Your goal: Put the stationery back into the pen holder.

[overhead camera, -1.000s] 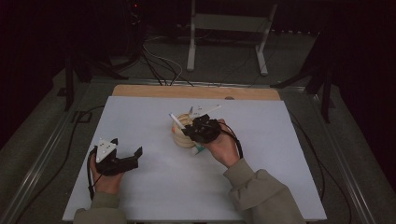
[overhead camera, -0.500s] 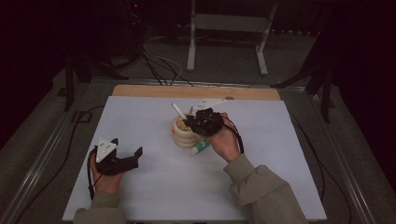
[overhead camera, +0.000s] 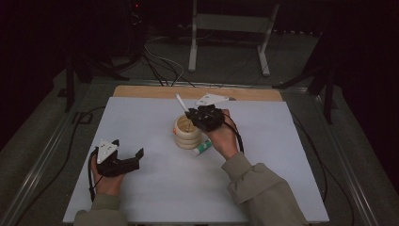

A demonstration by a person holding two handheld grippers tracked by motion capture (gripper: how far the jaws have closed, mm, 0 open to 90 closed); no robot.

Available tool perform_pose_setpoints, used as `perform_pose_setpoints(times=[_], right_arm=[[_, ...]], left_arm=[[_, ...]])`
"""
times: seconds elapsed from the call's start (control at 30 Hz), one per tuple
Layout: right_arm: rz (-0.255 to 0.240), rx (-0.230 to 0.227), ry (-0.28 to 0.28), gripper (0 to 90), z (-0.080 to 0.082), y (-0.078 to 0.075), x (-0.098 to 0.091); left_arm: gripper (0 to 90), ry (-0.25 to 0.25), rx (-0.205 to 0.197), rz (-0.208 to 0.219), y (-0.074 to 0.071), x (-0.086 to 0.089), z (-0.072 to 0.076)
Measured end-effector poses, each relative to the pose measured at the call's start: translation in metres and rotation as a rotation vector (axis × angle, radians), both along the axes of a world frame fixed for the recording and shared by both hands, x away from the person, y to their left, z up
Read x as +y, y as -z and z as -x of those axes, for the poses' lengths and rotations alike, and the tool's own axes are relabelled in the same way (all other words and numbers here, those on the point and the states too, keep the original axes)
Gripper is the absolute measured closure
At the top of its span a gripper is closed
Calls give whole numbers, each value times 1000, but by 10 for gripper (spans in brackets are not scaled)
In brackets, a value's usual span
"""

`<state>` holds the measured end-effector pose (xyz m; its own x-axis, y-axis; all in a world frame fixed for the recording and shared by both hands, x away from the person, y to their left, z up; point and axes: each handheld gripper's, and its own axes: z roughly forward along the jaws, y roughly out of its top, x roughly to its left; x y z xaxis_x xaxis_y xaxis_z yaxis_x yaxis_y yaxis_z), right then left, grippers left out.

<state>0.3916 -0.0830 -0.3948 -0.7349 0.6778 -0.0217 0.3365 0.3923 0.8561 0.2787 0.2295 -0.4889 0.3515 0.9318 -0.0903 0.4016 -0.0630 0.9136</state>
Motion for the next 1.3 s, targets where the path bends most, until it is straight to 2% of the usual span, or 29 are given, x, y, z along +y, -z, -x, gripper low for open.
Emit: perform_pose_setpoints(times=[0.23, 0.53, 1.3], right_arm=[[-26, -15, 21, 796, -6, 5, 3], [-33, -36, 43, 795, -13, 10, 7], [-61, -17, 38, 794, -19, 35, 19]], left_arm=[[14, 2, 1, -1, 0, 0, 0], [14, 4, 2, -3, 1, 0, -1], [14, 2, 0, 2, 0, 1, 0]])
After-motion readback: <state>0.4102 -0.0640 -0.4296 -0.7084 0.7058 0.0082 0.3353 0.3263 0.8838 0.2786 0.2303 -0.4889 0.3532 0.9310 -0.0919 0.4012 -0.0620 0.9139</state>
